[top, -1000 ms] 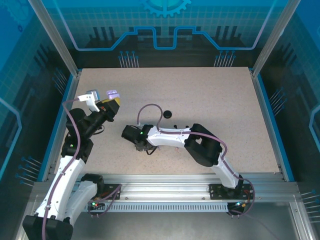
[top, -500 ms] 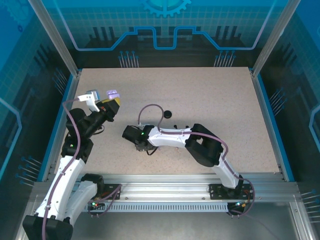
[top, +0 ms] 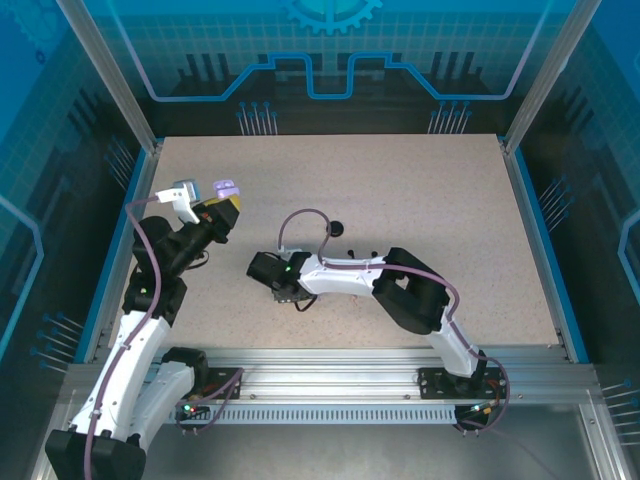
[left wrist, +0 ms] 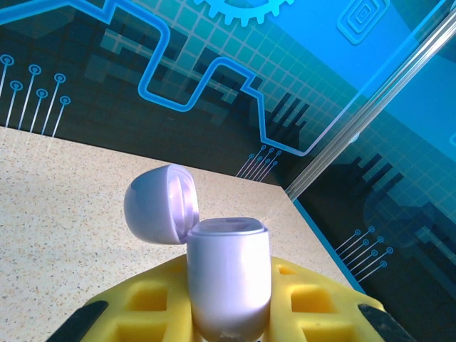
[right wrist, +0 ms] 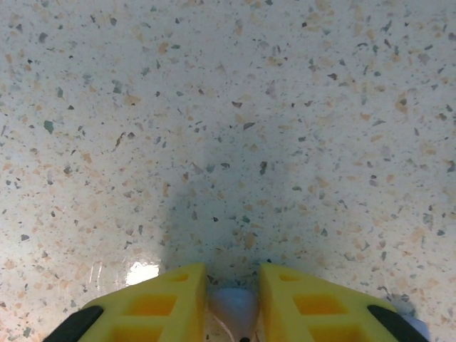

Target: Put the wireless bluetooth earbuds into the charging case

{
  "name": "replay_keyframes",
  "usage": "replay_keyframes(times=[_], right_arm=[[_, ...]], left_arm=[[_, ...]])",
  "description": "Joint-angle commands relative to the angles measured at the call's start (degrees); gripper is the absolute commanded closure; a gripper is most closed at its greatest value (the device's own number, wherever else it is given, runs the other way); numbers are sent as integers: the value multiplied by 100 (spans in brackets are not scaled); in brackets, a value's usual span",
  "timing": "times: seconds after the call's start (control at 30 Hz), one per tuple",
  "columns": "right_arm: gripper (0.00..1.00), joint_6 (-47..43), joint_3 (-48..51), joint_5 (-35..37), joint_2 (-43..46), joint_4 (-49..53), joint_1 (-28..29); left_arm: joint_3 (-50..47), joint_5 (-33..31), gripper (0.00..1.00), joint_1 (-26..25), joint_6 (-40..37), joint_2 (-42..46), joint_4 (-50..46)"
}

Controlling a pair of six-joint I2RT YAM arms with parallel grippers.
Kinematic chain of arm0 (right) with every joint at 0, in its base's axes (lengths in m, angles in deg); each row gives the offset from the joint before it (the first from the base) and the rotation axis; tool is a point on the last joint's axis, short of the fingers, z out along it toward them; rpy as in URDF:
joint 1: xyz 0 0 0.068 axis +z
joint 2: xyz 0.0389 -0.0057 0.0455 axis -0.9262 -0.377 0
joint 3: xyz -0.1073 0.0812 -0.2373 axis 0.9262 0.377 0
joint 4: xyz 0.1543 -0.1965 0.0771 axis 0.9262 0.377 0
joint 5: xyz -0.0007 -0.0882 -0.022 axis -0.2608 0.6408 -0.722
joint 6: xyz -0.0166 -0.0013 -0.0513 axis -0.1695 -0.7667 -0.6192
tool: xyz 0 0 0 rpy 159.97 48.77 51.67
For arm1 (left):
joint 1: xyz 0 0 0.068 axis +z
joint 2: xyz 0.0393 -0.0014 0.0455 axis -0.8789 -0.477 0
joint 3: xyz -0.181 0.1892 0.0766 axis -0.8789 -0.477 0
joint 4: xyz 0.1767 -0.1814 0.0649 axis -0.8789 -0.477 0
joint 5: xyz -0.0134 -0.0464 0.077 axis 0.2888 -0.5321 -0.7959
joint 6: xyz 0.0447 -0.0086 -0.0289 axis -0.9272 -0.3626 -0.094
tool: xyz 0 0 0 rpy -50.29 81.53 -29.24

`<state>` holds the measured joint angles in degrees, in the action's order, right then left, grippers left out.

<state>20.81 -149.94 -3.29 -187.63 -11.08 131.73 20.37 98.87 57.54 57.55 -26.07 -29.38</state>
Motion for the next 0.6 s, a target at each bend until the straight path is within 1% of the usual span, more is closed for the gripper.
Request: replay_keyframes(times=[0.0,0.23,0.37,0.57], right_arm=[[75,147,232,11,36,120,90],[80,87,317,67,199,5,90],[81,-21,325,156,407,-23,43],[81,-404,320,198,902,-159,-183]], left_arm=[[-66,109,100,10,145,-12,196],[-93,118,100,10,194,-57,247],[-128,183,100,10,237,-150,409],[-189,241,100,1,273,-401,863]])
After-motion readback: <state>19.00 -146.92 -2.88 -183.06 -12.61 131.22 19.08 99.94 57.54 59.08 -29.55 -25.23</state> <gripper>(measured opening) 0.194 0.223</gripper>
